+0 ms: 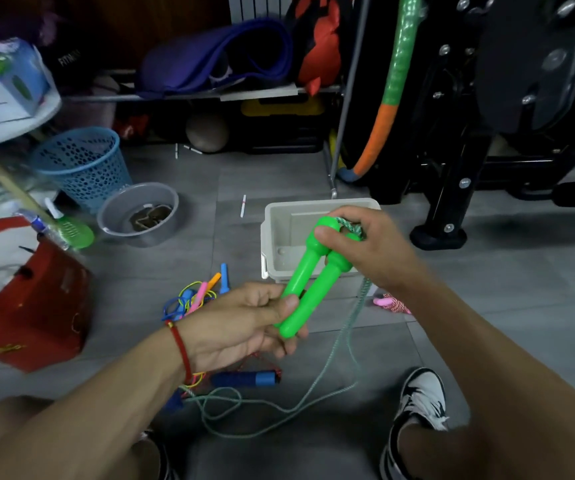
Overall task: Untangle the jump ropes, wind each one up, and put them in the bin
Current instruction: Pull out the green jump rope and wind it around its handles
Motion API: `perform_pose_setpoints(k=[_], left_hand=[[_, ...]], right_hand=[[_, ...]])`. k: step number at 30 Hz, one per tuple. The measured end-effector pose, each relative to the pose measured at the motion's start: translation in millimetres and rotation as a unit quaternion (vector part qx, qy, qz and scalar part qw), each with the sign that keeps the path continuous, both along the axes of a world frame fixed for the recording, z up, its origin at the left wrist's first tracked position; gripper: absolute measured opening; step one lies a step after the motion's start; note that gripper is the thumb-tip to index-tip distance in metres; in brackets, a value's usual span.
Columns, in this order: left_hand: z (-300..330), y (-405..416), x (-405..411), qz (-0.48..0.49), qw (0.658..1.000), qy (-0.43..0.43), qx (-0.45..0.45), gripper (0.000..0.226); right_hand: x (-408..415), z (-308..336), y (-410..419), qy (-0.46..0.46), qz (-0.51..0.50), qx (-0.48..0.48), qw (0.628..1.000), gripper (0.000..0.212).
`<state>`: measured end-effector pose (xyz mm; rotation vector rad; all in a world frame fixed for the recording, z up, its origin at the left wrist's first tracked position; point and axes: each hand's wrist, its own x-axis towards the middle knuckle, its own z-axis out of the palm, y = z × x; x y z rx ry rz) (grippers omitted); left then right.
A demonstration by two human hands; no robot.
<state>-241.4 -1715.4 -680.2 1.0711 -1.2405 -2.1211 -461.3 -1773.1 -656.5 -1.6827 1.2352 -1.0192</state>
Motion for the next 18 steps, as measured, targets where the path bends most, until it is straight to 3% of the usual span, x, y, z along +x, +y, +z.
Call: perform_pose_setpoints(k=[4,12,18], left_hand=[[-9,-8,-3,-0.010,0.999,-0.024,0.032,0.053],[-13,-6,-6,-0.001,0.998,0.001,0.060,0.031],[-12,1,-5,-0.019,0.995,0.045,0.084,0.051]], right_hand=[[2,-9,-5,0.051,-0.013,-0.022,0.998,0.026],[1,-6,-8,0.060,0.001,0.000,0.998,0.022],[4,-5,-6,0.053,-0.010,0.014,0.998,0.029]])
